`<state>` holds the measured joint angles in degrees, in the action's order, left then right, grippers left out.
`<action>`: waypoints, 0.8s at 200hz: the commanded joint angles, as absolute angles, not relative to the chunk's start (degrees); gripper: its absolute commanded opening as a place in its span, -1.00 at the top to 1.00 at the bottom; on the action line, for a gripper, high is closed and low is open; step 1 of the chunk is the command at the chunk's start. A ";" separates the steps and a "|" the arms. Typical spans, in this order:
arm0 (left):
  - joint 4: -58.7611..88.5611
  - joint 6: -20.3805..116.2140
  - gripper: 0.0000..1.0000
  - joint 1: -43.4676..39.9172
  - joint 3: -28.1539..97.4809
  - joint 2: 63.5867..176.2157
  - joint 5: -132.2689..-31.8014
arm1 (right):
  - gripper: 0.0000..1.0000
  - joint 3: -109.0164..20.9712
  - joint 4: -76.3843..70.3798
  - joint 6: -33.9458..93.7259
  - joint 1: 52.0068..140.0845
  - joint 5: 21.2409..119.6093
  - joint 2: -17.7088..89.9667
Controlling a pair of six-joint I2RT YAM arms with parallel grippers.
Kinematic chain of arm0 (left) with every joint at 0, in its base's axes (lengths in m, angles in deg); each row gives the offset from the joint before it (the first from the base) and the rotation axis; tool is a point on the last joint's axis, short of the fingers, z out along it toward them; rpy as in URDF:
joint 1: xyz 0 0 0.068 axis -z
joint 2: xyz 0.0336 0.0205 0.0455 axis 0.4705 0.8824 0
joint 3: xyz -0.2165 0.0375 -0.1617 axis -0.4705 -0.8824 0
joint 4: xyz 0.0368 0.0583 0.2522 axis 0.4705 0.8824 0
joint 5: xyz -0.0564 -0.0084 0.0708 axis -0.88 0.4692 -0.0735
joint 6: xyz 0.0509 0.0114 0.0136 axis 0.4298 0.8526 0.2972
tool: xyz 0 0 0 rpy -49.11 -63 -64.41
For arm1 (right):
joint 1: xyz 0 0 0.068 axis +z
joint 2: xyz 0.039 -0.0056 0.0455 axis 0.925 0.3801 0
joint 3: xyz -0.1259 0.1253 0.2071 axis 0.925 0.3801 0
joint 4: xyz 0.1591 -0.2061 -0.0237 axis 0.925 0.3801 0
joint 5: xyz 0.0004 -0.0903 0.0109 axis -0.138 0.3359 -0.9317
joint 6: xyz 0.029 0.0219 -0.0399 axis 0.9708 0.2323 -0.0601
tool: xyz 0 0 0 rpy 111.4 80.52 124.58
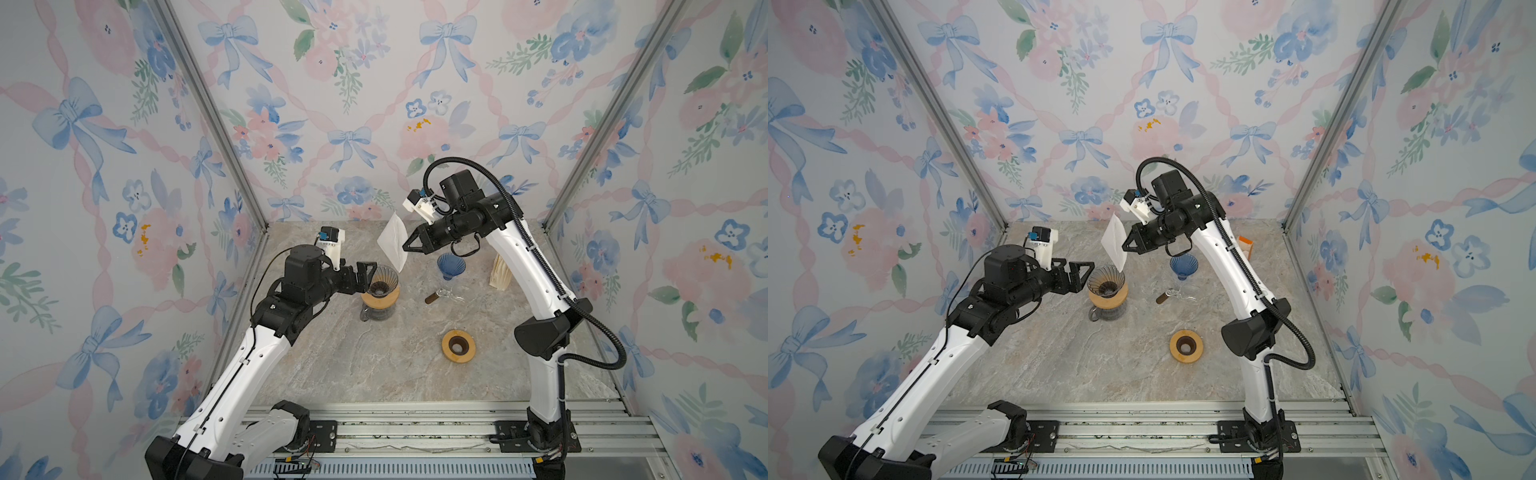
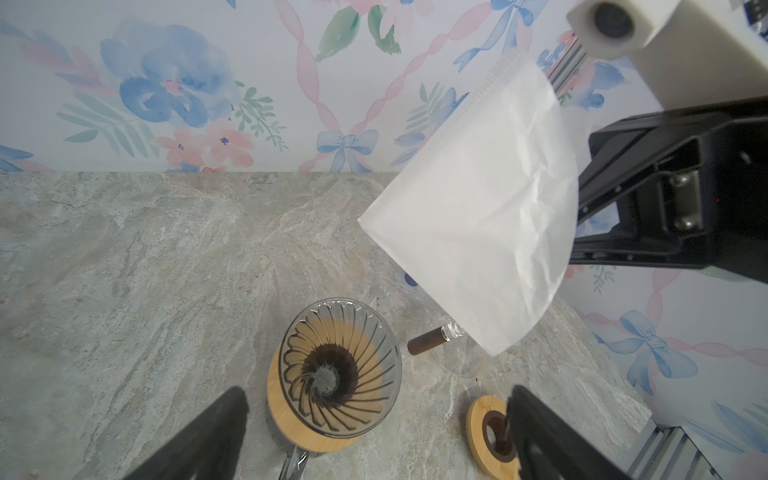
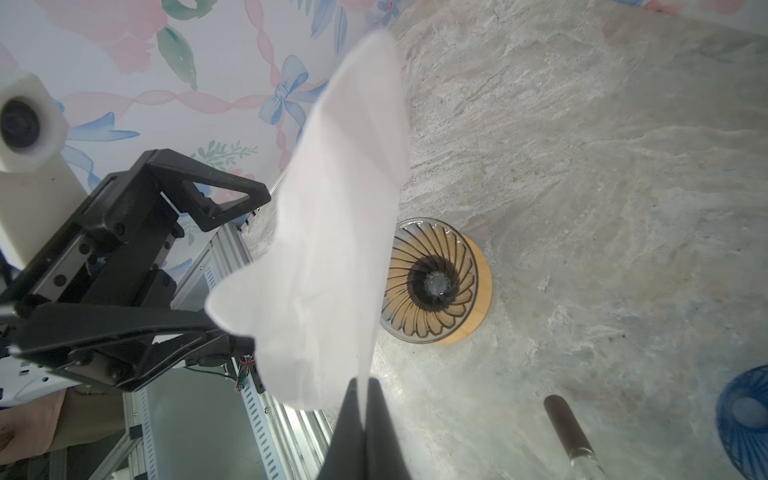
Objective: Place the coffee filter in the dripper
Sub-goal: 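Carry the paper filter toward the clear dripper with the right gripper, then lower the filter into the dripper with the right gripper while the left pinches it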
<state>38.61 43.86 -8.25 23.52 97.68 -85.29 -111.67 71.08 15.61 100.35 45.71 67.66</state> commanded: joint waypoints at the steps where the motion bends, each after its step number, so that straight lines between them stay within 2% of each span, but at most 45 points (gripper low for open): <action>1: 39.42 43.87 -0.96 -8.64 23.55 98.85 -85.91 | 1.00 -111.37 75.56 17.67 101.34 44.38 69.06; 105: 39.25 42.56 -0.94 -4.36 29.93 107.79 -86.72 | 1.00 -105.15 74.99 24.16 105.68 49.23 70.56; 160: 39.26 41.14 -0.85 -3.85 29.64 111.02 -86.21 | 1.00 -100.00 70.20 28.72 106.25 49.11 70.05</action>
<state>39.44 42.63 -4.05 29.12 110.03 -86.12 -101.57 72.74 25.56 105.62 49.06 69.45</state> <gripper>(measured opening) 0.935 0.045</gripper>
